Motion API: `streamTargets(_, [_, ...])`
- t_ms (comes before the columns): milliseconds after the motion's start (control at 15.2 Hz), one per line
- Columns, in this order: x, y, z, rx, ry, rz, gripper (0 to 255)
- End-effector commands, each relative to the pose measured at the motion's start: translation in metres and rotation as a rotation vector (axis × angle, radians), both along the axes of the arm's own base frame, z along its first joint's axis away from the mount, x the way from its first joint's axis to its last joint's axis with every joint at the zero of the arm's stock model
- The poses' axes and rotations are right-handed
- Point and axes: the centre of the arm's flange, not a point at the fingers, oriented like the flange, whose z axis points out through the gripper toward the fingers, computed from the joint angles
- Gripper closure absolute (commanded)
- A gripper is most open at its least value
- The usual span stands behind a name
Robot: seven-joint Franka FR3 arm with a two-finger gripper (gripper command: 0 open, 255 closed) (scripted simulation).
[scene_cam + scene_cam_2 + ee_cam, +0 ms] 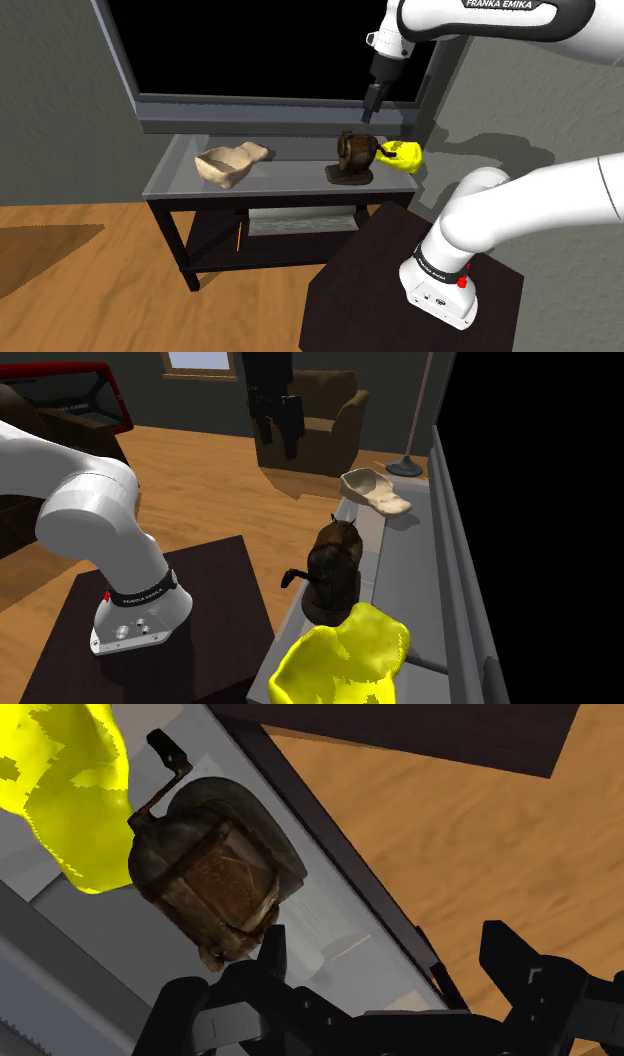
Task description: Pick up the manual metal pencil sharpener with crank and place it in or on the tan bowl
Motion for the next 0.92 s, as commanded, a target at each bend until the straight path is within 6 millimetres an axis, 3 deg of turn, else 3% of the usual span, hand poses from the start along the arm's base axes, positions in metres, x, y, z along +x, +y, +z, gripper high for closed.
streamTargets(0, [0.003,-0.02,-0.019,-0.004,0.012,0.031,0])
streamTargets(858, [0.023,-0.147,-0.129,-0.027,0.09,0.214,0])
